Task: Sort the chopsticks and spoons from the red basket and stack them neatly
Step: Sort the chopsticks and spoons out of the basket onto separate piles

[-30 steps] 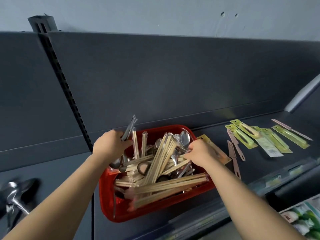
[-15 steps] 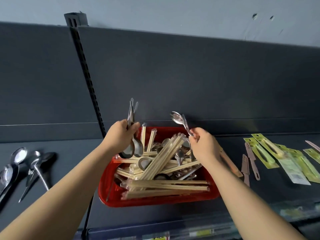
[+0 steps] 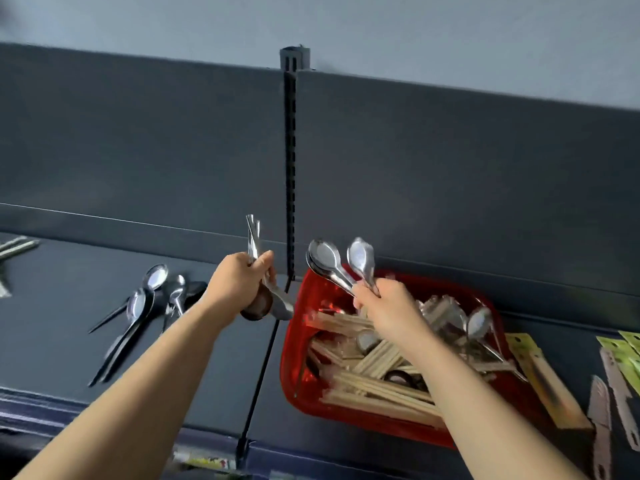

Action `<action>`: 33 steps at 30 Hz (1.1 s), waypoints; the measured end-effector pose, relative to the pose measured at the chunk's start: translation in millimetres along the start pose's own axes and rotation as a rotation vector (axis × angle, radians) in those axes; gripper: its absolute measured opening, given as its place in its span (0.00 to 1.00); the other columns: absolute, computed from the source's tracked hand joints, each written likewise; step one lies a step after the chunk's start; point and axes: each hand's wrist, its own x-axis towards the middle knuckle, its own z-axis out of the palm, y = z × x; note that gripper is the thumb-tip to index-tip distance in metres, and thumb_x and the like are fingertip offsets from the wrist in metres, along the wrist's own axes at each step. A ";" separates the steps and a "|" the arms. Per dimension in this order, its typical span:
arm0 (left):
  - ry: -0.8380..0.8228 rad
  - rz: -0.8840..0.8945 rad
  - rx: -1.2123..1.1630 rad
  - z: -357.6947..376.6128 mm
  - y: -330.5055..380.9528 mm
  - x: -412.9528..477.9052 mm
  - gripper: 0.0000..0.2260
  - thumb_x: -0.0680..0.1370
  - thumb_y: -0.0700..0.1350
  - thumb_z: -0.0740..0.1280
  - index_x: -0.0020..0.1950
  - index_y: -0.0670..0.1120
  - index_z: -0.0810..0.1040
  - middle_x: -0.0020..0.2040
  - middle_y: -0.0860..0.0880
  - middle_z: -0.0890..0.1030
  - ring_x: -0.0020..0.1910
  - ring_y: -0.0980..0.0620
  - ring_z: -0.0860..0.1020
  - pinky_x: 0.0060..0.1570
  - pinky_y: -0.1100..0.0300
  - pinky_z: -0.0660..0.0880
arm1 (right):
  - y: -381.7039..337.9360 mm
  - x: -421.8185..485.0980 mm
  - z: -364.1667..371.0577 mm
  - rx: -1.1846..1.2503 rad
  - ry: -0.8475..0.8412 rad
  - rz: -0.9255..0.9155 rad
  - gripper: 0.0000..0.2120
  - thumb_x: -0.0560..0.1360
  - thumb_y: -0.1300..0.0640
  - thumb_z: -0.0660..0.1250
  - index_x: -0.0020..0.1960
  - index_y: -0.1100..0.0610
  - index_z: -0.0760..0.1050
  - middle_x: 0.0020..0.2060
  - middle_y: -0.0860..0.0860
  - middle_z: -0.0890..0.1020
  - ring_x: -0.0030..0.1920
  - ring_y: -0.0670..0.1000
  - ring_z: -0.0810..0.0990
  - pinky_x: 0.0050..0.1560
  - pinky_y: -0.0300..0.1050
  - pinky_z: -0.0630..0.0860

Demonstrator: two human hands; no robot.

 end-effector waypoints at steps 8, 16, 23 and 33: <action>0.141 -0.113 0.112 -107.0 -91.7 35.4 0.16 0.78 0.51 0.66 0.37 0.41 0.80 0.32 0.45 0.79 0.31 0.47 0.75 0.33 0.57 0.68 | -63.9 11.0 140.2 -0.002 -0.237 0.000 0.12 0.78 0.57 0.60 0.36 0.58 0.71 0.24 0.47 0.69 0.23 0.46 0.65 0.22 0.38 0.60; 0.058 -0.138 0.257 -133.2 -146.7 63.9 0.16 0.78 0.49 0.67 0.37 0.39 0.76 0.32 0.45 0.77 0.38 0.43 0.75 0.34 0.57 0.65 | -63.5 24.8 235.4 -0.279 -0.219 0.115 0.16 0.82 0.58 0.51 0.35 0.54 0.58 0.37 0.52 0.70 0.40 0.55 0.67 0.40 0.44 0.62; 0.006 -0.070 0.297 -128.8 -165.7 79.0 0.17 0.74 0.51 0.71 0.30 0.47 0.69 0.29 0.50 0.74 0.31 0.49 0.73 0.27 0.60 0.64 | -63.0 27.2 265.7 -0.346 -0.182 0.150 0.17 0.81 0.61 0.54 0.34 0.53 0.56 0.46 0.60 0.76 0.41 0.55 0.66 0.40 0.43 0.60; 0.010 0.062 0.609 -136.9 -169.3 83.1 0.13 0.76 0.51 0.66 0.52 0.42 0.74 0.48 0.45 0.79 0.46 0.41 0.77 0.40 0.55 0.70 | -66.2 17.0 260.1 -0.399 -0.165 0.063 0.16 0.78 0.55 0.61 0.65 0.56 0.75 0.58 0.53 0.77 0.58 0.55 0.77 0.57 0.48 0.74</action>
